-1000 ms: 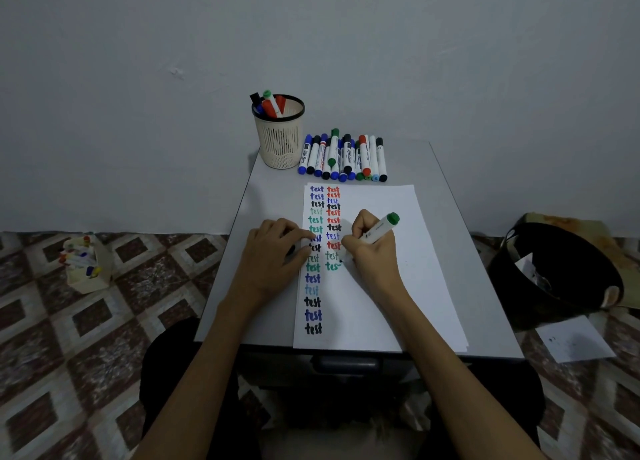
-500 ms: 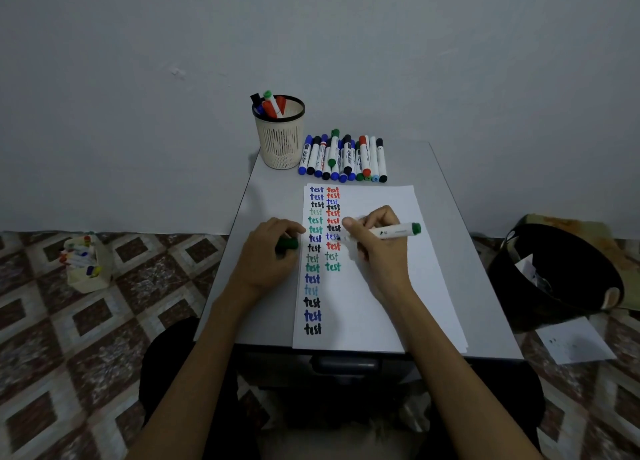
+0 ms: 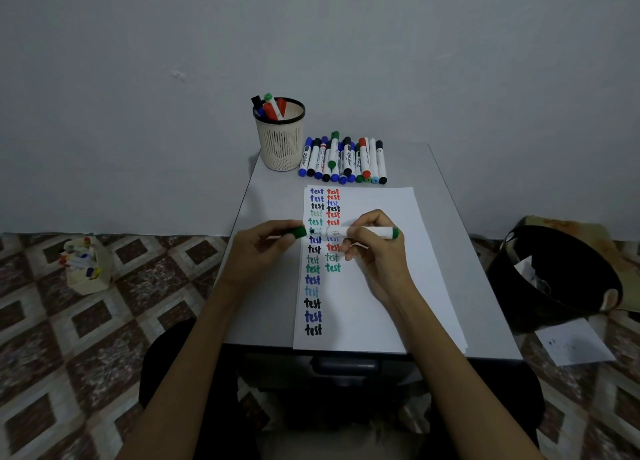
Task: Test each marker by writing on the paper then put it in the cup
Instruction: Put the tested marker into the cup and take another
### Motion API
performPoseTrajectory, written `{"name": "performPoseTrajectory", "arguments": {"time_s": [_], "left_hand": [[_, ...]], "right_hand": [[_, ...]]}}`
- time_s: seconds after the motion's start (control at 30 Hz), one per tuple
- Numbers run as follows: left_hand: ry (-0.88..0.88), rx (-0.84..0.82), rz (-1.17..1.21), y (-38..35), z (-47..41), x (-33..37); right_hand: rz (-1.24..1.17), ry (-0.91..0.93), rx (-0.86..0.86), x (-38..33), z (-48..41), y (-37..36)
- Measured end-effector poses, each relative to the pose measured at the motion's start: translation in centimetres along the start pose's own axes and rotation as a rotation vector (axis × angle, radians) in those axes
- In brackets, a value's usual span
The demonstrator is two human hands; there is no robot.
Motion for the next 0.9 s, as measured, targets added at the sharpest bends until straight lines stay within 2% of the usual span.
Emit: {"name": "performPoseTrajectory", "arguments": {"time_s": [0.23,0.43,0.7,0.9], "left_hand": [[-0.030,-0.071,-0.004,-0.3,0.0,-0.1],[0.055,0.008,0.199,0.2,0.1,-0.6],[0.088,0.036,0.171,0.2,0.0,-0.9],[0.022,0.036,0.098,0.3,0.3,-0.3]], "right_hand": [[0.088,-0.048,-0.056,0.5,0.1,-0.6],[0.159,-0.035,-0.044,0.5,0.4,-0.8],[0.368,0.143,-0.042,0.9,0.5,-0.5],[0.367,0.120,-0.060,1.6,0.4,-0.5]]}}
Point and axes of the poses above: each hand's wrist, its own z-axis away from the middle knuckle, its own y-axis out of the back of the hand, x = y × z, the point moved 5 cm from there along -z, towards the middle knuckle, and after that the axes turned 7 degrees about -z, right-handed, at the moved point
